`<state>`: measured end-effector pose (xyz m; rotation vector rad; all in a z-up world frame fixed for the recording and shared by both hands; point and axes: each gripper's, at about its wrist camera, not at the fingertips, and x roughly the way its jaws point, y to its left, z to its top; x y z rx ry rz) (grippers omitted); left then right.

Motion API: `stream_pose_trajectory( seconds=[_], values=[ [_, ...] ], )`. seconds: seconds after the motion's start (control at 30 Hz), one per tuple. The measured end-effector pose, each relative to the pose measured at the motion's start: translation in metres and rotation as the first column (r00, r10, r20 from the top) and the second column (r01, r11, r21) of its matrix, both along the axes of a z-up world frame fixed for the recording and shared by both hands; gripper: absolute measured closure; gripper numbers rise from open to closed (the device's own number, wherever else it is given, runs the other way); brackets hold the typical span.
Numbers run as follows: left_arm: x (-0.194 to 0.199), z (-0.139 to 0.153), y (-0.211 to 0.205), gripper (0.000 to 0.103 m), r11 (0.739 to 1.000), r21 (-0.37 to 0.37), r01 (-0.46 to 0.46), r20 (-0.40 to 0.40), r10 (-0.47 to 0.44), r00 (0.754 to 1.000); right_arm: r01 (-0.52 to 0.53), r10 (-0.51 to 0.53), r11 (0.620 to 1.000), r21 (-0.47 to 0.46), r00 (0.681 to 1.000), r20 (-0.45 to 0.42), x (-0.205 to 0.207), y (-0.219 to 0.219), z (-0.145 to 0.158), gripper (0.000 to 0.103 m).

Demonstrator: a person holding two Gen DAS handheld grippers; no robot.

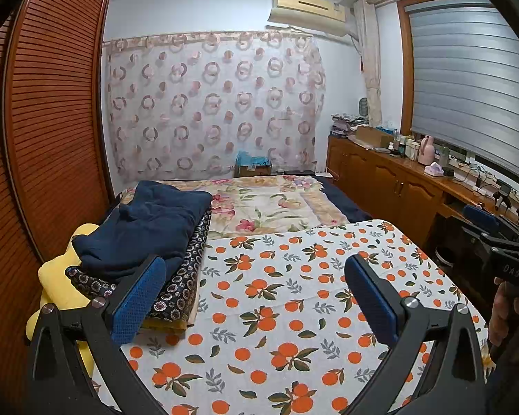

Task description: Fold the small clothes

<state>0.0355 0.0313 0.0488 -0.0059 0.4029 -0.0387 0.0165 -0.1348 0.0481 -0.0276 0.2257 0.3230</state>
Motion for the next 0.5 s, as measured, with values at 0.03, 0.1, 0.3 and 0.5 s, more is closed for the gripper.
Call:
stream_pose_trajectory(
  seconds=[0.03,0.1,0.3,0.5],
  values=[
    [0.001,0.000,0.000,0.000,1.000,0.001,0.000,0.000,0.000,1.000,-0.001,0.001,1.000,0.000,1.000,0.000,0.001,-0.002,0.000,0.018],
    [0.000,0.000,0.000,0.000,1.000,0.002,-0.002,0.000,0.002,1.000,0.002,-0.002,1.000,-0.001,1.000,0.002,0.001,-0.003,0.001,0.018],
    [0.000,0.000,0.000,0.000,1.000,0.003,0.000,0.001,0.000,1.000,0.001,-0.001,1.000,-0.001,1.000,0.003,0.003,-0.009,0.001,0.018],
    [0.000,0.000,0.000,0.000,1.000,0.002,0.000,0.001,0.000,1.000,-0.001,0.001,1.000,-0.002,1.000,0.001,0.005,-0.014,0.003,0.018]
  ],
)
